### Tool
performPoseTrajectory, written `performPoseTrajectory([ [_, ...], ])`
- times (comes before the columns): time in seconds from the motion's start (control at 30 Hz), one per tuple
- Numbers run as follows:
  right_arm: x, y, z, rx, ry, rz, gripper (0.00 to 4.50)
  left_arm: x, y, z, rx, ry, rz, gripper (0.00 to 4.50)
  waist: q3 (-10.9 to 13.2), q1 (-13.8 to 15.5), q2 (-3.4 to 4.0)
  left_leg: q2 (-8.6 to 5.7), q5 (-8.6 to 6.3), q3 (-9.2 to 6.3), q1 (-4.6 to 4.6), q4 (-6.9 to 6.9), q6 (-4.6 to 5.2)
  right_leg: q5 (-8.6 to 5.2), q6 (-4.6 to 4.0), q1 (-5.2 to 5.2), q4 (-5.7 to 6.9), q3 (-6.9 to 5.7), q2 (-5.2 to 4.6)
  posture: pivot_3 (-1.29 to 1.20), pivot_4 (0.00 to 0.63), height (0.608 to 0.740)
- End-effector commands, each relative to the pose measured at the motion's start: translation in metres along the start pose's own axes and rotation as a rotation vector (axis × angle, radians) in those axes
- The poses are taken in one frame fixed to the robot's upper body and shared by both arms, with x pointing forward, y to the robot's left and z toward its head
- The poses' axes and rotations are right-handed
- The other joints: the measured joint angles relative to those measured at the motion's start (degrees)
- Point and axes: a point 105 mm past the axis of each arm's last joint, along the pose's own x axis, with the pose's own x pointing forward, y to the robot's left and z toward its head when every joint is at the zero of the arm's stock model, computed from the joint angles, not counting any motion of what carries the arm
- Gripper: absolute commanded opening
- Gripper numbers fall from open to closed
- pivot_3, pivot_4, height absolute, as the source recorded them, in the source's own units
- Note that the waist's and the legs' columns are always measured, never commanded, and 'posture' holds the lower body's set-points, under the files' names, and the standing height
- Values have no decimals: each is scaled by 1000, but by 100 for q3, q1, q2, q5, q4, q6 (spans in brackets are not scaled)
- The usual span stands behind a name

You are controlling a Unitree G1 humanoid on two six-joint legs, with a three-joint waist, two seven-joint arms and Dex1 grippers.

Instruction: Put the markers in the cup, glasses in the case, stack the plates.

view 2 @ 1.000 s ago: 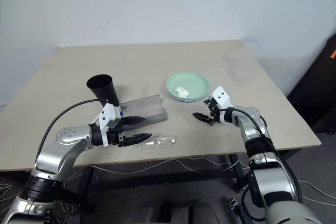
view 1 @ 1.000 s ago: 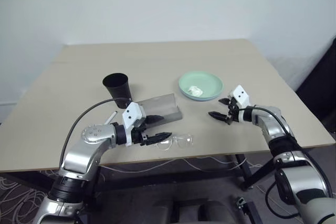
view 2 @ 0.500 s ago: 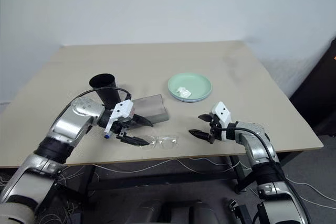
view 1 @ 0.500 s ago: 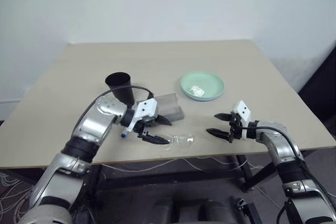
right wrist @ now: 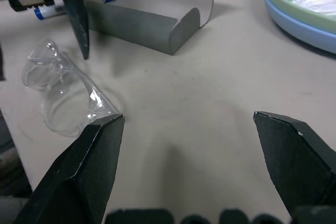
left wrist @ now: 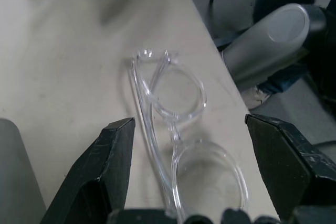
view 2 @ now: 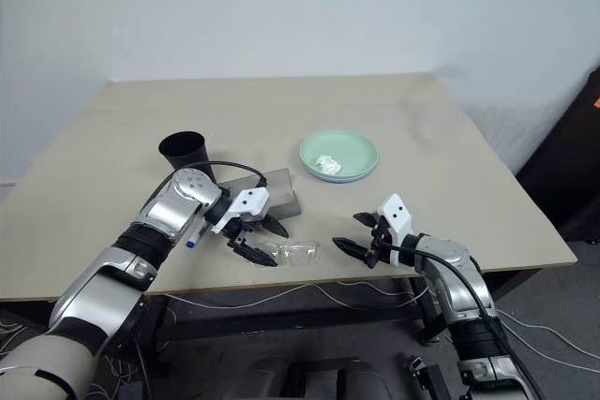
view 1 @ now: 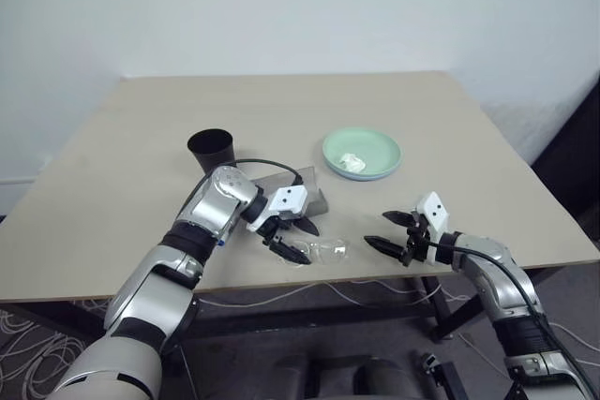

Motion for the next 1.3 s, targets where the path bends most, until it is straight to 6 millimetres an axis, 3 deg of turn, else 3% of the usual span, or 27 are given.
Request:
performPoseTrajectory([
  [0.03,-3,0,17,-26,-59,-16,4287,-5,5,7,48,19,-1,2379,0,0,0,0,-2,0,0,4,3,0,0,0,0,-1,0,0,0,740],
  [0.2,-4,0,17,-24,-57,-29,4287,-1,6,7,47,10,4,701,0,9,-1,-1,-8,0,-3,18,13,0,0,5,0,-1,-2,0,0,740],
  [0.5,-1,-4,17,-30,-47,-39,4287,-1,7,5,36,-1,31,701,0,32,-2,0,-10,-2,-2,24,15,1,1,8,5,-8,-3,0,0,740],
  [0.53,-1,-3,16,-30,-46,-39,4287,-1,7,5,34,-5,33,701,5,33,-15,3,-10,1,-2,22,15,45,-17,-14,-29,-16,-1,0,0,740],
  [0.57,0,-3,16,-29,-45,-38,4287,-1,7,6,31,-10,34,701,3,37,-5,-29,-24,2,12,52,33,204,13,-103,-71,-25,-42,0,0,740],
  [0.7,2,-2,16,-29,-44,-37,4287,-4,6,12,7,-65,41,701,0,122,0,-14,-53,-3,12,63,35,197,27,-103,-73,-71,-53,0,0,740],
  [0.8,2,-2,16,-29,-43,-40,4287,-8,6,16,-4,-90,41,43,-1,140,0,-16,-53,-4,5,62,34,197,26,-101,-80,-75,-55,0,0,740],
  [1.1,2,-4,15,-28,-42,-50,4287,-14,1,21,-6,-129,61,43,-1,134,-1,-30,-63,-3,6,92,52,202,35,-91,-95,-72,-64,0,0,740],
  [1.3,0,-11,17,-36,-41,-69,4287,-51,20,51,33,-236,209,43,-1,133,-2,-29,-63,-4,6,93,52,203,36,-92,-93,-73,-64,0,0,740],
])
